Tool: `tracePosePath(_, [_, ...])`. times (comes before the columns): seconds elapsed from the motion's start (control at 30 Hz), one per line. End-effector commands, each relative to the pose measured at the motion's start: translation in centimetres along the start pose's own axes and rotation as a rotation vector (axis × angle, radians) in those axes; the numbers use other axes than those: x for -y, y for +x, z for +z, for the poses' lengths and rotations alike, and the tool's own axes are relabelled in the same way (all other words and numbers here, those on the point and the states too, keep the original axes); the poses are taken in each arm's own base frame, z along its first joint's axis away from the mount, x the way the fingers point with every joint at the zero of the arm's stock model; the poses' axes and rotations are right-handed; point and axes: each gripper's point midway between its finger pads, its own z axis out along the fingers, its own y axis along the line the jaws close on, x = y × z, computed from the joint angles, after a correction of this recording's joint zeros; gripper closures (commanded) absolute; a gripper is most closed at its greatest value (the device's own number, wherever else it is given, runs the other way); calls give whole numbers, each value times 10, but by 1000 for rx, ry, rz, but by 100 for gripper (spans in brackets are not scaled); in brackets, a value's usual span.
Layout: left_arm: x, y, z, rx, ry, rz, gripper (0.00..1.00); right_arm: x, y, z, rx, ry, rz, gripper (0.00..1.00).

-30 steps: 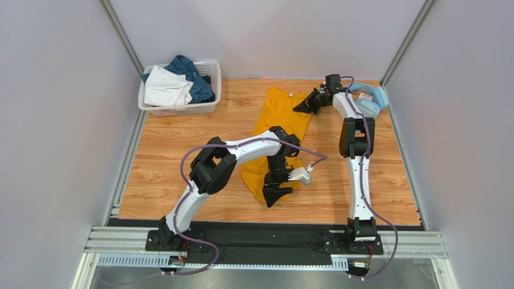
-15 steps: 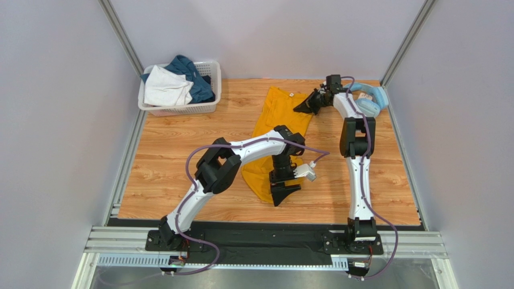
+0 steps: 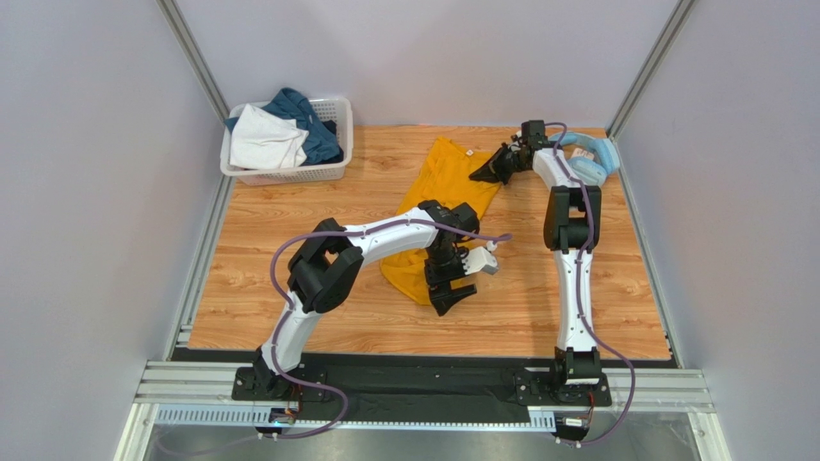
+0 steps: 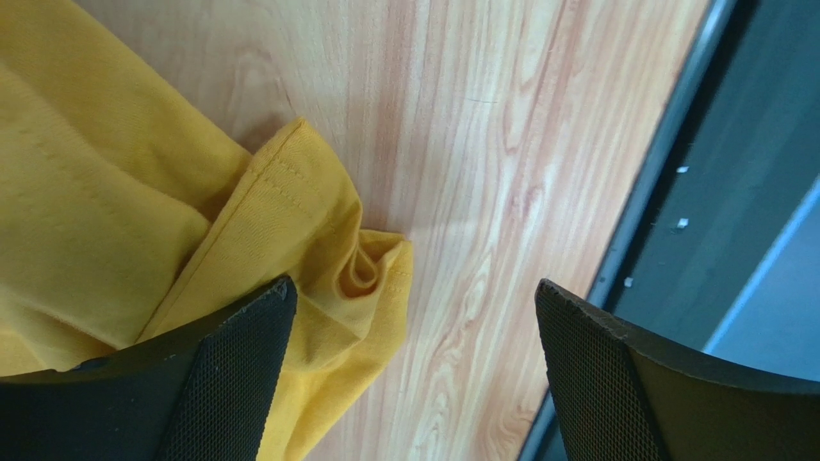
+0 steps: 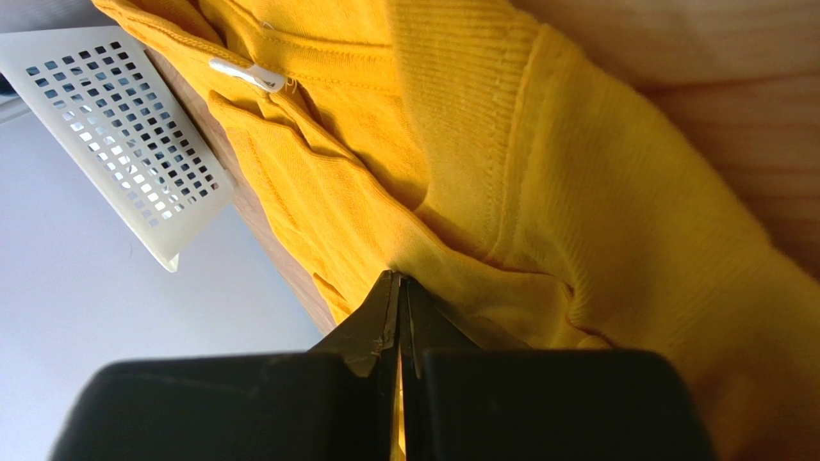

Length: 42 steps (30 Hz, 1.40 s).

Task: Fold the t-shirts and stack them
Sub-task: Fold the tshirt

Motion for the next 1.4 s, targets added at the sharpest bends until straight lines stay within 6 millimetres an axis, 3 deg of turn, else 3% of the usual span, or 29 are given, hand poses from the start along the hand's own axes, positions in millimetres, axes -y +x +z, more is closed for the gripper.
tracePosePath(0.0, [8,-22,-24,99,140,-116,0,37,3,-1,22,141,24,100])
tracePosePath(0.1, [9,-19,-36,126,230,-217,0,35,5,-5,25,148,17,100])
tracePosePath(0.23, [8,-6,-45,175,144,-89,0,36,7,-7,26,157,13,100])
tracePosePath(0.27, [21,-12,-63,232,154,-28,0,36,7,-7,25,158,13,100])
tracePosePath(0.4, [36,-8,-73,209,230,-65,0,39,10,-9,17,169,15,100])
tracePosePath(0.47, [56,-13,-95,234,447,-159,0,38,12,-12,18,172,10,100])
tracePosePath(0.5, [61,-19,-109,277,515,-178,0,37,12,-14,20,178,3,100])
tracePosePath(0.57, [71,-36,-188,469,516,-109,0,33,12,-20,31,183,-18,100])
tracePosePath(0.6, [44,-42,-187,598,406,-37,0,36,13,-22,33,193,-17,100])
tracePosePath(0.63, [59,-40,-241,770,176,100,0,34,14,-23,36,193,-22,100])
tracePosePath(0.7, [47,-41,-272,901,-52,134,0,32,14,-25,32,194,-23,100])
tracePosePath(0.73, [31,-44,-252,817,25,63,0,31,14,-26,33,196,-24,100])
tracePosePath(0.77, [23,-49,-256,783,51,-84,0,30,14,-28,37,201,-29,100])
tracePosePath(0.8, [35,-60,-312,787,-31,-88,0,30,16,-28,36,207,-30,100])
tracePosePath(0.83, [25,-68,-303,733,48,-55,0,29,17,-28,38,207,-32,100])
tracePosePath(0.87, [43,-59,-314,694,59,-18,0,27,19,-27,35,208,-34,100])
tracePosePath(0.9, [67,-66,-360,804,-71,215,0,24,18,-28,38,204,-39,100])
tracePosePath(0.93, [78,-64,-369,823,-92,267,0,21,18,-28,39,205,-43,100])
tracePosePath(0.97, [72,-86,-395,944,-170,361,0,20,18,-27,43,206,-44,100])
tracePosePath(1.0, [79,-62,-357,927,-43,201,0,17,19,-26,43,203,-45,100])
tracePosePath(1.07, [48,-49,-327,941,-165,99,0,10,20,-23,42,196,-57,100])
tracePosePath(1.1, [29,-38,-296,867,-120,-91,0,10,21,-21,38,197,-60,100])
tracePosePath(1.13, [24,-37,-289,825,-78,-142,0,9,23,-20,36,200,-67,100])
tracePosePath(1.17, [47,-16,-272,682,70,-245,0,9,23,-19,38,202,-72,100])
tracePosePath(1.2, [46,-34,-294,699,66,-110,0,11,24,-18,33,208,-70,100])
tracePosePath(1.23, [47,-32,-300,688,24,-95,0,11,25,-18,33,212,-68,100])
tracePosePath(1.27, [38,-47,-315,768,-84,2,0,11,24,-18,37,211,-67,100])
tracePosePath(1.3, [36,-21,-301,747,-242,-1,0,11,24,-19,39,216,-66,100])
tracePosePath(1.37, [42,-21,-266,731,-348,190,0,9,22,-21,49,217,-68,100])
